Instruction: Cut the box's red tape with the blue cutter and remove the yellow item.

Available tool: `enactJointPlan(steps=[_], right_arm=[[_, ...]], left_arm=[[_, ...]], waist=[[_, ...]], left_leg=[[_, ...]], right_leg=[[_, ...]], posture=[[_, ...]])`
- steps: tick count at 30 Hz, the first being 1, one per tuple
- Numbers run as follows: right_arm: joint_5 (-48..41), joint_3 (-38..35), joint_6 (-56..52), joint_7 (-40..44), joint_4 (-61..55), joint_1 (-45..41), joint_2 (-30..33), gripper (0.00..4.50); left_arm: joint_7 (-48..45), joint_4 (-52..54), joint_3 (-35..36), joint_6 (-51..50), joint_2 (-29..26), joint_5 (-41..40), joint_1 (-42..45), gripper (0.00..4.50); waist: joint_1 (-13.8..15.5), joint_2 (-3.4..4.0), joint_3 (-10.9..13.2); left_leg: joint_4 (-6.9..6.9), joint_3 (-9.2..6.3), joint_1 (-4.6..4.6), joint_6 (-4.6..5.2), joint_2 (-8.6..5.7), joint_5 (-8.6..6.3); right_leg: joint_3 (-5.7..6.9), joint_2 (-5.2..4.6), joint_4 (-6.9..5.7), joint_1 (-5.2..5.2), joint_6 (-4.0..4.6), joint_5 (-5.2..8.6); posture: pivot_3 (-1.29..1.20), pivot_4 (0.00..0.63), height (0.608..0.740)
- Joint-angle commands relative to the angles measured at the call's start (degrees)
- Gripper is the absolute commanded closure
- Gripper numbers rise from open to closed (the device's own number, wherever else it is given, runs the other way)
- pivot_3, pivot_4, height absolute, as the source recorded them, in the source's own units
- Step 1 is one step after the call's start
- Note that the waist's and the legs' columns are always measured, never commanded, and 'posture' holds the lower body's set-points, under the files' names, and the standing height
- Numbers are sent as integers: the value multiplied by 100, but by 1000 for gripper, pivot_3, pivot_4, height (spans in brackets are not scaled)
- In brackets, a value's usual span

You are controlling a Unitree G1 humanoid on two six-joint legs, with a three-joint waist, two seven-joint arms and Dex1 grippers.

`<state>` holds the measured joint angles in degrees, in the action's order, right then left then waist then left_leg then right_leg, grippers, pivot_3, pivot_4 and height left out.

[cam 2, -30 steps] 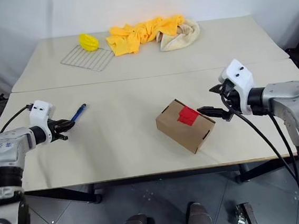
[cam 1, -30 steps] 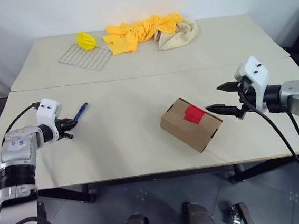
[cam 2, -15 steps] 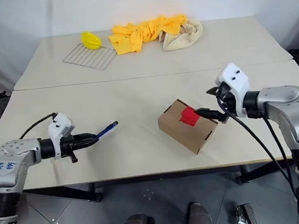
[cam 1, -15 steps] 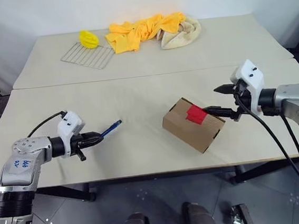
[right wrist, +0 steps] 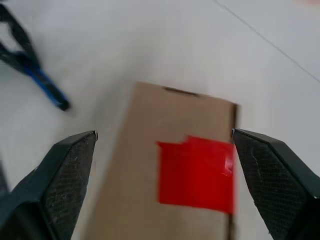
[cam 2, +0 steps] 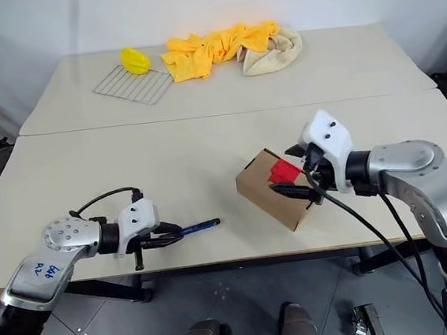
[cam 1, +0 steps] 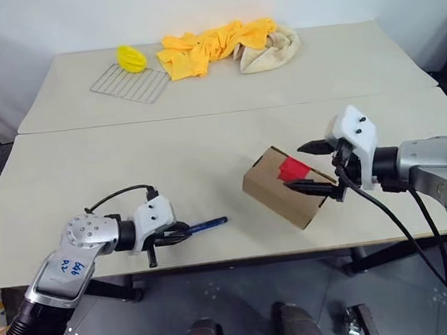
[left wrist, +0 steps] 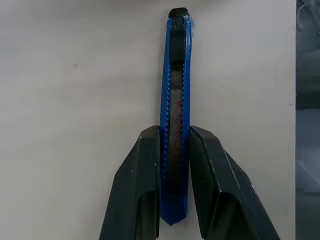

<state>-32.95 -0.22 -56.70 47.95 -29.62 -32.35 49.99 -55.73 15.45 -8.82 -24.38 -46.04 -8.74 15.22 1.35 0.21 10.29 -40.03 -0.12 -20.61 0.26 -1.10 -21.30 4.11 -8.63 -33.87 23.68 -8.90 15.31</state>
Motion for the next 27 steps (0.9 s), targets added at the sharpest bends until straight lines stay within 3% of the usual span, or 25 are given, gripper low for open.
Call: enactJointPlan(steps=[1, 6, 8, 15, 20, 27], right_arm=[[-205, 316, -111, 52, -438, -295, -105, 0], [164, 1399, 227, 288, -400, -642, -306, 0], [522, 1994, 414, 354, -251, -761, -406, 387], [1521, 3187, 1080, 435, 455, -1086, -1042, 2702], [2056, 3522, 1449, 578, 1004, -1234, -1291, 4458], [2457, 3663, 1749, 851, 1282, -1161, -1396, 4458]], left_arm=[[133, 90, -362, 205, 86, 347, -166, 3701], [408, 15, -618, 620, 157, 865, -297, 3701], [384, 115, -690, 702, 110, 960, -386, 3742], [359, 265, -629, 843, 119, 959, -623, 3742], [332, 311, -507, 795, 167, 804, -770, 3742], [295, 413, -461, 662, 191, 690, -812, 3742]], waist=[[16, 0, 0], [22, 1, -1], [21, 2, -2], [-5, 4, -4], [-2, 6, -5], [-8, 7, -6]], left_leg=[[-1, -1, 1, 1, -1, 0], [-2, -3, 10, 6, -5, -3], [-2, -5, 13, 7, -5, -4], [-2, -5, 19, 11, -6, -6], [0, -12, 20, 12, -5, -9], [0, -17, 21, 14, -4, -20]], right_leg=[[0, 0, 0, -2, 0, 0], [0, -4, 2, -14, 0, 0], [0, -4, 1, -17, 0, 0], [-1, -4, 0, -17, 0, 0], [-1, -4, 0, -15, 0, 0], [2, -3, 1, -9, 0, 0]], posture=[[0, 150, 740], [0, 150, 740], [0, 150, 740], [0, 150, 740], [0, 150, 740], [0, 150, 740]])
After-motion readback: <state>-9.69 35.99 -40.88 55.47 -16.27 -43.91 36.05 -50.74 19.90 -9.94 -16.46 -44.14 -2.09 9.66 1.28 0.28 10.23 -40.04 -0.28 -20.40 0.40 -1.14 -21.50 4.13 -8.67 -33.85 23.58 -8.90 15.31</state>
